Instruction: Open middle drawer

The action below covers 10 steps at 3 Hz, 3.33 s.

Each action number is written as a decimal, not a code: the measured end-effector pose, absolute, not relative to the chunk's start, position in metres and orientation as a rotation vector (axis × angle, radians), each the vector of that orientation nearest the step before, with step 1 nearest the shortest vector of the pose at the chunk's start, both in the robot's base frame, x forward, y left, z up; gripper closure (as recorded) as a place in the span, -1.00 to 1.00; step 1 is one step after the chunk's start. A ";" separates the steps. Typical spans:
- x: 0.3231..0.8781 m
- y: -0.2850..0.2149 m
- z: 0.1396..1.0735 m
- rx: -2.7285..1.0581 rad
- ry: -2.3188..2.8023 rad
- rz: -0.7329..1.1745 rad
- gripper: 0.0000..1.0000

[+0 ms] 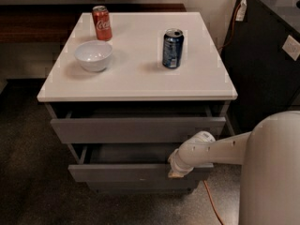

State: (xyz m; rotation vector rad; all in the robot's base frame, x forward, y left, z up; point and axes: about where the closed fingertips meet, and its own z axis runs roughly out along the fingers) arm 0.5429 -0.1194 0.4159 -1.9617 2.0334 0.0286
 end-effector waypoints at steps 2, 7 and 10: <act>0.505 -0.104 0.424 -2.011 1.996 0.178 1.00; 0.504 -0.105 0.424 -2.013 1.996 0.181 0.09; 0.446 -0.096 0.406 -2.067 1.997 0.354 0.14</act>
Offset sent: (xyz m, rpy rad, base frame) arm -0.0799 0.0301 0.0207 0.1576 0.1470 0.1333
